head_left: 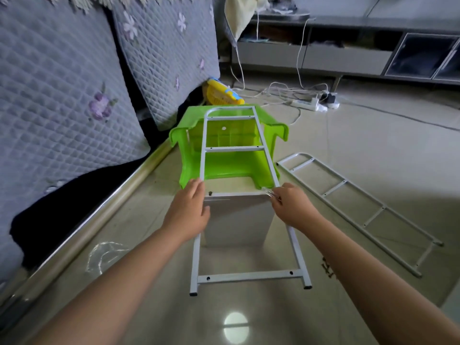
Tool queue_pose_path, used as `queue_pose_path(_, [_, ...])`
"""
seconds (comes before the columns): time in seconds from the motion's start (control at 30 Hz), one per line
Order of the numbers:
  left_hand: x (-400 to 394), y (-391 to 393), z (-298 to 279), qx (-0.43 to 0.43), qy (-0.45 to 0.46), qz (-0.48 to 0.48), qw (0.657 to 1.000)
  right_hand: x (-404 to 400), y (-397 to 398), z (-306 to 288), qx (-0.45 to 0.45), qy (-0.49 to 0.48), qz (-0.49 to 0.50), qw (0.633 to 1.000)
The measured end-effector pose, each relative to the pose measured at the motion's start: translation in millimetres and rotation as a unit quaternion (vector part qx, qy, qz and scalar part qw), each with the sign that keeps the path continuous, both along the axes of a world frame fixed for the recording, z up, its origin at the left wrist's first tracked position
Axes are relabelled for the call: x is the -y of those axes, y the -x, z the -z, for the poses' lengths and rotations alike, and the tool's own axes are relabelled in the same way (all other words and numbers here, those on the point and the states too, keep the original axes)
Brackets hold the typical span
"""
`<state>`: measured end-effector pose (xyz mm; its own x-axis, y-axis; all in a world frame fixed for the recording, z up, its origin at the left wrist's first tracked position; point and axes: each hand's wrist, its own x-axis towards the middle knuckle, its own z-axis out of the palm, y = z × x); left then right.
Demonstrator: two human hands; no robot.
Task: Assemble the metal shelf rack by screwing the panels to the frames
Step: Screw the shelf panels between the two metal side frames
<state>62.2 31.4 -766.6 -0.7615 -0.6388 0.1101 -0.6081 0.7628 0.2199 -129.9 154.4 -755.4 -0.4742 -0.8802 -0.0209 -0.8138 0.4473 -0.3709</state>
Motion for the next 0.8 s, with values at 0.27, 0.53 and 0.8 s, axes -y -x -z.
queue_pose_path(0.27, [5.8,-0.5,15.5,-0.010,-0.120,-0.058,0.991,17.7,-14.9,-33.0,-0.059,0.178,-0.037,0.982])
queue_pose_path(0.53, [7.9,0.3,25.8,-0.040,-0.075,-0.036,0.996,52.9,-50.1,-73.9,0.118,0.281,-0.069,0.950])
queue_pose_path(0.8, [11.5,0.9,24.3,0.137,0.032,0.044,0.989,63.6,-66.7,-50.1,0.195,0.227,-0.068,0.952])
